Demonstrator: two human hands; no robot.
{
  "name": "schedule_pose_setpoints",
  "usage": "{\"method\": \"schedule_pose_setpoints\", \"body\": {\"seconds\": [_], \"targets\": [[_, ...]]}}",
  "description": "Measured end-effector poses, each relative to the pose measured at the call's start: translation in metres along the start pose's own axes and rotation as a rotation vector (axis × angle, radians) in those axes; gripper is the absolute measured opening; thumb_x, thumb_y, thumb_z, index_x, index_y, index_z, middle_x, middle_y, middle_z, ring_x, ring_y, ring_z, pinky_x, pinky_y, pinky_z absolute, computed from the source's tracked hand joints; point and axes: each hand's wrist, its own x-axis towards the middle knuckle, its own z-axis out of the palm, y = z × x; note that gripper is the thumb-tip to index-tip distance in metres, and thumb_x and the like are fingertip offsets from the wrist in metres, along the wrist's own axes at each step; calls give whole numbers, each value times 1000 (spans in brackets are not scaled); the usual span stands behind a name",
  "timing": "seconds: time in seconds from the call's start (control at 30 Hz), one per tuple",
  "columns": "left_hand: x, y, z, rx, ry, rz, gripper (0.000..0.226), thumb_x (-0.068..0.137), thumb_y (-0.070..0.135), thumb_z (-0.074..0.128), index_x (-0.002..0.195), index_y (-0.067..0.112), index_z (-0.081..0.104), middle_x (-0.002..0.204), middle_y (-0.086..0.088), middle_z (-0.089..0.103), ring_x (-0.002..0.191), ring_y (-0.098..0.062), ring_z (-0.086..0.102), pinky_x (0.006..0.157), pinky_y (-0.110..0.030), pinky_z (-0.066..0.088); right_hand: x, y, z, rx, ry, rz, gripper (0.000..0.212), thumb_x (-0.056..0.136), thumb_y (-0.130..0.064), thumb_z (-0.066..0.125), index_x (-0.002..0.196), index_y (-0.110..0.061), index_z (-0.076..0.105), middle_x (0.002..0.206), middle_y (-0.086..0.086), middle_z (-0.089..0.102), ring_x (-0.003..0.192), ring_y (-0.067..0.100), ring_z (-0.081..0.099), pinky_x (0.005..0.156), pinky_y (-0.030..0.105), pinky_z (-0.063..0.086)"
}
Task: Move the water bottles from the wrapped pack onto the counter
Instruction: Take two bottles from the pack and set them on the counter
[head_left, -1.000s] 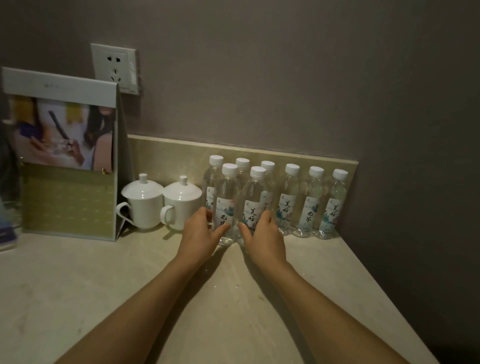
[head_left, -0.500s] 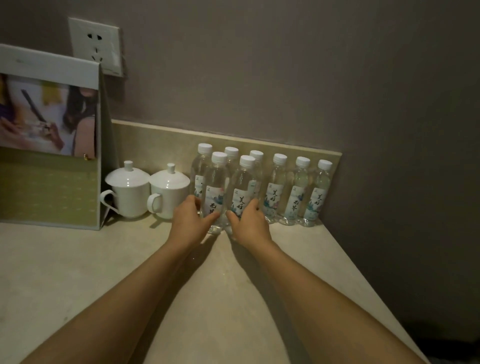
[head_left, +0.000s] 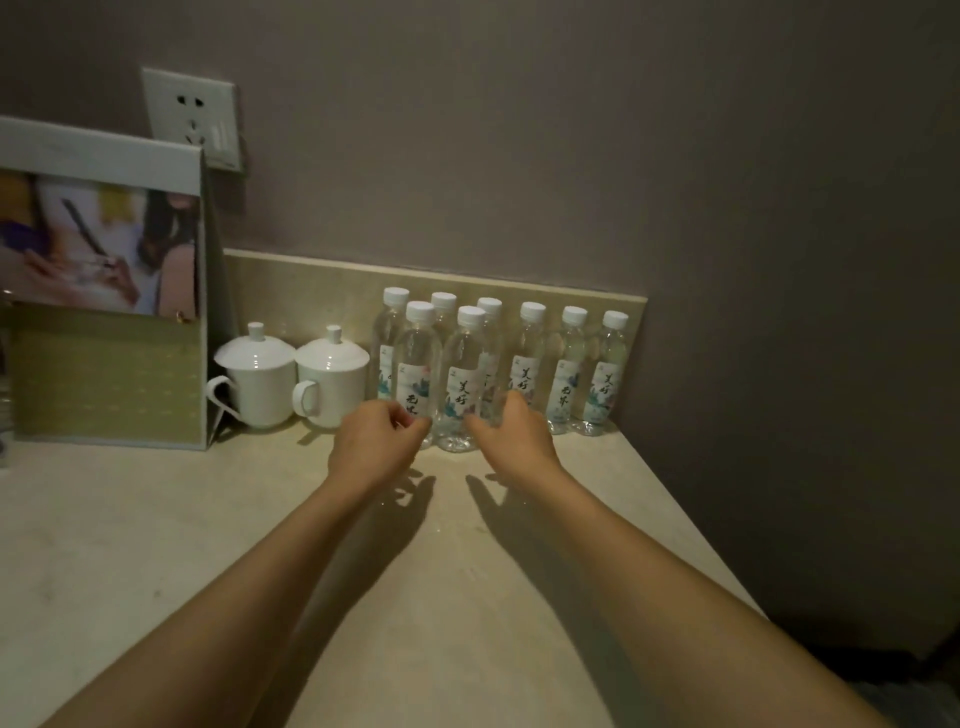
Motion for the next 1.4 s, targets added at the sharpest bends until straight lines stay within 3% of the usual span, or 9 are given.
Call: {"method": "schedule_pose_setpoints", "body": {"seconds": [0.13, 0.3, 0.47, 0.63, 0.73, 0.8, 1.07, 1.27, 1.4], "targets": [[-29, 32, 9, -79, -5, 31, 21, 91, 34, 60, 82, 16, 67, 73, -3, 69, 70, -18, 69, 76, -46, 59, -19, 13, -27, 45, 28, -75, 44, 90, -43, 55, 123, -15, 52, 110, 5, 61, 95, 25, 62, 58, 31, 52], [-70, 82, 36, -129, 23, 83, 20, 95, 26, 54, 81, 17, 66, 82, -6, 71, 67, -16, 68, 66, -35, 56, -49, 39, -90, 116, 147, -177, 30, 90, -35, 56, 112, -15, 59, 77, -9, 56, 83, 18, 58, 68, 27, 38], [-120, 149, 89, -222, 14, 119, 27, 96, 25, 49, 90, 9, 69, 77, -6, 68, 66, -18, 69, 73, -38, 57, -81, 84, -175, 190, 297, -235, 20, 88, -31, 58, 101, -17, 65, 83, -3, 66, 80, 16, 62, 71, 27, 48], [-180, 211, 168, -279, -60, 222, 25, 93, 28, 52, 95, 11, 70, 83, -8, 71, 81, -23, 69, 81, -45, 57, -125, 154, -243, 237, 422, -256, 7, 92, -31, 55, 88, -25, 58, 76, -10, 64, 73, 7, 62, 59, 11, 45], [-209, 241, 216, -238, -105, 255, 26, 92, 31, 56, 100, 11, 71, 96, -7, 73, 95, -24, 67, 89, -42, 54, -146, 198, -284, 274, 496, -178, 23, 96, -37, 49, 89, -18, 60, 82, 4, 69, 81, 23, 67, 77, 42, 55], [-225, 256, 246, -230, -130, 266, 26, 91, 32, 57, 102, 13, 70, 100, -5, 73, 97, -21, 67, 87, -33, 52, -156, 228, -311, 271, 560, -130, 29, 97, -41, 44, 85, -18, 58, 76, 1, 67, 78, 24, 67, 79, 46, 53], [-274, 294, 363, -218, -365, 322, 28, 93, 33, 56, 109, 13, 66, 106, -3, 70, 99, -18, 64, 87, -31, 51, -185, 350, -356, 272, 633, 80, 29, 99, -39, 42, 72, -29, 49, 66, -7, 60, 70, 20, 64, 72, 36, 50], [-275, 284, 465, -96, -545, 189, 28, 94, 35, 52, 109, 16, 64, 110, -5, 67, 104, -25, 62, 87, -33, 50, -181, 456, -382, 233, 603, 262, 27, 99, -39, 43, 76, -27, 51, 67, -6, 61, 53, 1, 58, 57, 22, 44], [-276, 273, 543, -80, -656, 94, 21, 94, 34, 52, 101, 16, 61, 99, -3, 65, 97, -24, 62, 79, -32, 48, -159, 520, -391, 239, 544, 374, 21, 98, -38, 45, 83, -27, 54, 74, -2, 63, 59, 7, 61, 56, 20, 43]]}}
